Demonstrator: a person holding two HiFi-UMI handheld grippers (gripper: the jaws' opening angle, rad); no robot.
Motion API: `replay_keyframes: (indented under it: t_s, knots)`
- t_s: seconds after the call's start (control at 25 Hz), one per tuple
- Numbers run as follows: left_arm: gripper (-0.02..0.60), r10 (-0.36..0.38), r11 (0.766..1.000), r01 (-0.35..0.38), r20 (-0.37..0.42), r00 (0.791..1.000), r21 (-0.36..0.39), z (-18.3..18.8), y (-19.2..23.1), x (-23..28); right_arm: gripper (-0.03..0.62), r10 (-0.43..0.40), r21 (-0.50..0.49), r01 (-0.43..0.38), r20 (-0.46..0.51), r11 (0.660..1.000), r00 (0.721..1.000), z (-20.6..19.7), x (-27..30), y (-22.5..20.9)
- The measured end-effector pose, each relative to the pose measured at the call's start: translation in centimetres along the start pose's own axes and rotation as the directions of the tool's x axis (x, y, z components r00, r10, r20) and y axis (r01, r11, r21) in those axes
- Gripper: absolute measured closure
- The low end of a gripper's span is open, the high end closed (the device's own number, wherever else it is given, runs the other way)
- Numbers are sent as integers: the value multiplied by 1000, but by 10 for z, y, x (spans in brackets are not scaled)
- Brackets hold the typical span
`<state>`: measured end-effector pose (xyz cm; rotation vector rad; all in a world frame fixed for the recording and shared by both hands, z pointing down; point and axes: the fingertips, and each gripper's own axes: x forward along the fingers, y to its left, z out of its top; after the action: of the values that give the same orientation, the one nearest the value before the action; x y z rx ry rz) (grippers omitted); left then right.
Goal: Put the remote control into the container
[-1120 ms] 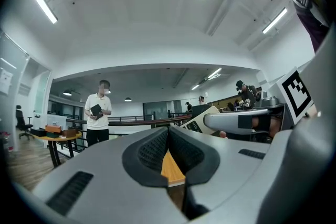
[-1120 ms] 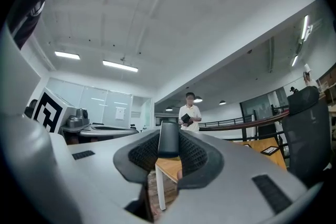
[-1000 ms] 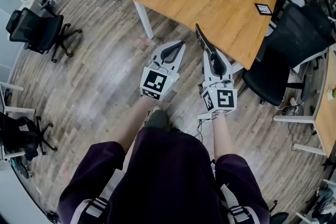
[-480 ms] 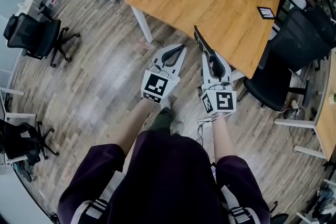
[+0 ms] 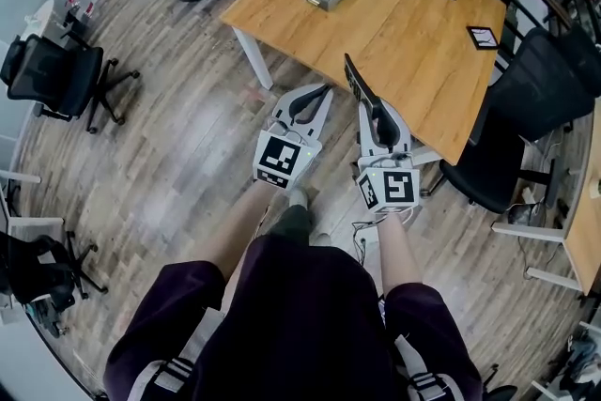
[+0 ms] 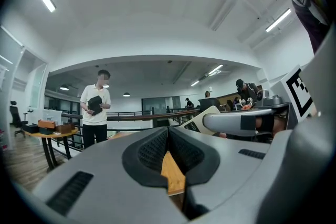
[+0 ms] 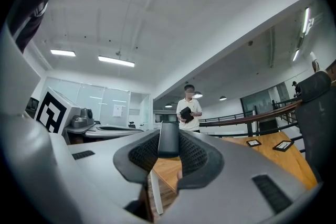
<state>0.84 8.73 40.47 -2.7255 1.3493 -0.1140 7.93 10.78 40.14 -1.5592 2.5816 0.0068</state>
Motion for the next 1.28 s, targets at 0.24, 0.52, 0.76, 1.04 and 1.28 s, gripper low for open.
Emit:
replay_keyframes:
  t_s: [0.24,0.52,0.76,1.04,1.28]
  knots:
    - [568,-25,1000,25,2,1000,-18,-8,38,28,487,-32,3,32,-14,999,999,-10,45,-6]
    - [568,-54,998,54,-1,999,-25,-6,73,49,487,-72,2,72,-25,997,997,-7,82,-15]
    - [568,-63,998,63,-4,998,-31,-4,91,61,487,-88,0,88,-30,996,996,-3,101,-19]
    - [568,-59,997,59,-10,998,-46,-11,100,88,487,-86,-3,86,-38,996,996,-9,121,-42]
    - [568,-40,997,38,-19,999,-66,-20,110,108,487,-76,5,76,-47,997,996,-17,141,-60]
